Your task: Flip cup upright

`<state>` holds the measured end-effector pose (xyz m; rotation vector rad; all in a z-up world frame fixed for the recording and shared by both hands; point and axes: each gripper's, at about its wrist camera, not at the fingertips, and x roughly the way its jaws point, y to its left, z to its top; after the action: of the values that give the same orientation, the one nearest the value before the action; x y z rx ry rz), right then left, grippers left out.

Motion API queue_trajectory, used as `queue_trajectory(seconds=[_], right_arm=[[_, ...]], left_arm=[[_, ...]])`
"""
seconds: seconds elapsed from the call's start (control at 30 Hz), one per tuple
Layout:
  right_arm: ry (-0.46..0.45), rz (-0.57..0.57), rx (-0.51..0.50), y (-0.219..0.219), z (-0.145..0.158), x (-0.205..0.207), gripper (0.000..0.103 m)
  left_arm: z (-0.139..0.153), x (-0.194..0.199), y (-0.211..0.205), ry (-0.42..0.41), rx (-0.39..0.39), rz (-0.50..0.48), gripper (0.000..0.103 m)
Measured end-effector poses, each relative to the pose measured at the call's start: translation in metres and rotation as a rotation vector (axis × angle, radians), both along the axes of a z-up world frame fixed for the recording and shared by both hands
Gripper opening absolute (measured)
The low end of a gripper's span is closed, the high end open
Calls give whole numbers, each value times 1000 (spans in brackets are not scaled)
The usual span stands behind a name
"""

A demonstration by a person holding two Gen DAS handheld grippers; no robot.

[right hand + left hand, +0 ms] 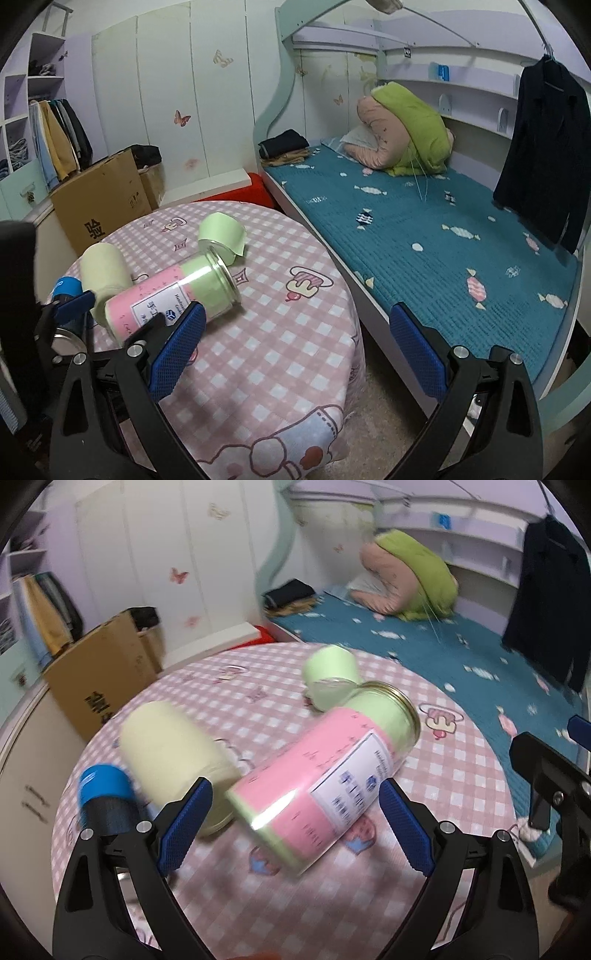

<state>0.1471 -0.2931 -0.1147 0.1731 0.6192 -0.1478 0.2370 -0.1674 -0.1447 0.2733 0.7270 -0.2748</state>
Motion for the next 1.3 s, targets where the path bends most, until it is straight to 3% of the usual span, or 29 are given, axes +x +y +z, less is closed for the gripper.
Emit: queue_trajectory(seconds=[0.1,0.53,0.8,0.93,1.07,1.17,1.3], right_arm=[[7,-2,14,-3,-4,6,96],[25,1,36,-6,-14,20,96],[11,1,68,-10,-11,14,96],[8,3,66,-10,-9,12,96],[16,3,66,-10,-10,13,96],[23,8,66,-7,-11,15,96],[24,17,74,-6,-11,16,96]], left_arm=[[-6,10,-7,0,29,0,93],[-7,19,-11,28,17,-54,93],[8,-2,-8,35,-75,-111,93],[6,9,-10,26,-44,-97,93],[-4,18,-16,70,-34,-121,93],[-8,18,-16,66,-10,-102,90],[-4,16,-7,81,-53,-72,81]])
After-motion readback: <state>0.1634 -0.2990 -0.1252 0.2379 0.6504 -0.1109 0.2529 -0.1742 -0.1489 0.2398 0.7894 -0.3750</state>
